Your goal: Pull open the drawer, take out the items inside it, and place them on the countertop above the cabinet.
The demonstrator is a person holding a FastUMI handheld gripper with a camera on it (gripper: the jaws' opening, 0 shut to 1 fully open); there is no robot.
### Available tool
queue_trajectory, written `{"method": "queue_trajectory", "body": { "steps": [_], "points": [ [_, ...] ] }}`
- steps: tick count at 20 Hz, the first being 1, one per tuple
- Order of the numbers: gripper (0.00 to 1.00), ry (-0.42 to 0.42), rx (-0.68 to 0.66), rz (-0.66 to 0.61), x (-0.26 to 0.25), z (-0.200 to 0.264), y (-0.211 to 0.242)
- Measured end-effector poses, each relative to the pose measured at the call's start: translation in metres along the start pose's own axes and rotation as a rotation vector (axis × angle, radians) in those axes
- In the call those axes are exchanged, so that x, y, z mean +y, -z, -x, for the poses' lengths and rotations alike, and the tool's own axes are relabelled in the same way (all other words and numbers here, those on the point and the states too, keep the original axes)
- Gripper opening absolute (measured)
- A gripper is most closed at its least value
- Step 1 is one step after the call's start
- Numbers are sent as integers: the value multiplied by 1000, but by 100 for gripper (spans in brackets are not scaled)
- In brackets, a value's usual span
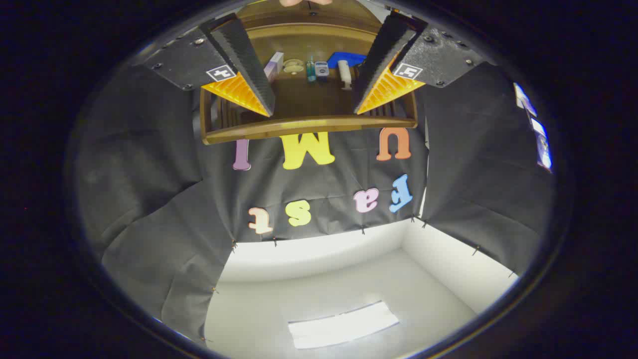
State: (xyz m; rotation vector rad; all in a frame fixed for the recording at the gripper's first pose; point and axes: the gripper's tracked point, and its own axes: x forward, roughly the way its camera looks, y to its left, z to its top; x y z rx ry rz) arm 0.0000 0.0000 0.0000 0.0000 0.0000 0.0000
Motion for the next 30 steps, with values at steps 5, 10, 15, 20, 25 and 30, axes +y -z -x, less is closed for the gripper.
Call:
{"method": "queue_trajectory", "body": {
  "steps": [5,10,15,20,25,30],
  "points": [
    [99,-15,-28,27,4,0,-9],
    [99,-5,-61,24,5,0,-15],
    [99,-14,-18,7,7,-6,3],
    [99,3,45,-2,1,-20,42],
    [99,20,81,22,-2,-35,105],
    [99,26,189,-2,-7,-52,184]
  ]
}}
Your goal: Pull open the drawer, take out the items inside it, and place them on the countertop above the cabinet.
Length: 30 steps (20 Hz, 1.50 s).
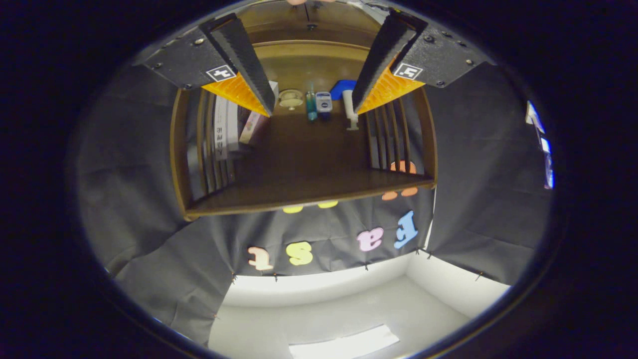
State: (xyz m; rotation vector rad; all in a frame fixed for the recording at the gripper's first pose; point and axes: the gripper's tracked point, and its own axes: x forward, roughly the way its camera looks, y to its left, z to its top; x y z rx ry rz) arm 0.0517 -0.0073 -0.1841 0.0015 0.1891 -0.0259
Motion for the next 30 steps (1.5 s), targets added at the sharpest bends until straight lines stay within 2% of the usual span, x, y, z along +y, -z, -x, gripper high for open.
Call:
{"method": "queue_trajectory", "body": {
  "steps": [6,12,16,23,27,30],
  "points": [
    [99,21,123,17,0,-28,96],
    [98,28,223,-9,0,-42,162],
    [95,61,282,-18,-9,-46,207],
    [90,58,393,33,-19,-65,270],
    [82,65,435,42,-18,-67,290],
    [70,79,449,63,-22,-71,298]
  ]
}}
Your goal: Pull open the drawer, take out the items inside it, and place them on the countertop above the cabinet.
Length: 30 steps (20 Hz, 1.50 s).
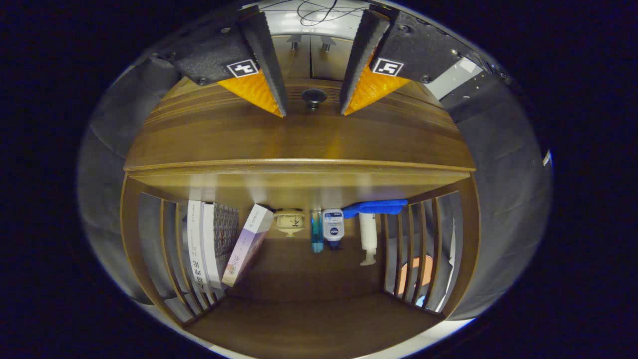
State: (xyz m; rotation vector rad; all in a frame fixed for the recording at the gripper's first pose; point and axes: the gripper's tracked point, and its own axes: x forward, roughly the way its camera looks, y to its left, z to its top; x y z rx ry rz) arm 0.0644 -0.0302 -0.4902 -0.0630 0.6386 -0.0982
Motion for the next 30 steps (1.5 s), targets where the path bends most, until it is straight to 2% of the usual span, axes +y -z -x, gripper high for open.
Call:
{"method": "queue_trajectory", "body": {
  "steps": [3,8,10,16,22,30],
  "points": [
    [59,1,10,-8,5,-4,5],
    [35,40,-9,9,2,-10,6],
    [31,50,-17,12,2,-10,7],
    [23,56,-10,-19,2,-10,8],
    [22,62,-9,19,5,9,16],
    [22,34,9,-17,5,46,31]
  ]
}}
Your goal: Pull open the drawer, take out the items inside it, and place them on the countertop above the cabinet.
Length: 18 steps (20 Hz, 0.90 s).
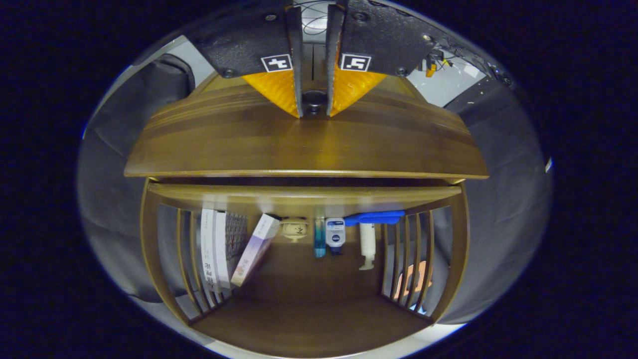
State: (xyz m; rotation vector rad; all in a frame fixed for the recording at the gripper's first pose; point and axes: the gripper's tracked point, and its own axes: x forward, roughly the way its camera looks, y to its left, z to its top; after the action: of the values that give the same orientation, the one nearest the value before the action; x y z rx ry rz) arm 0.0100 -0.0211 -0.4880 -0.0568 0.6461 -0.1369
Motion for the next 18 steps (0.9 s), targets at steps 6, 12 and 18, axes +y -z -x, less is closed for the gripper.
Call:
{"method": "queue_trajectory", "body": {
  "steps": [6,12,18],
  "points": [
    [22,-23,11,-9,0,30,12],
    [22,-33,34,13,1,60,28],
    [22,-64,41,31,1,84,40]
  ]
}}
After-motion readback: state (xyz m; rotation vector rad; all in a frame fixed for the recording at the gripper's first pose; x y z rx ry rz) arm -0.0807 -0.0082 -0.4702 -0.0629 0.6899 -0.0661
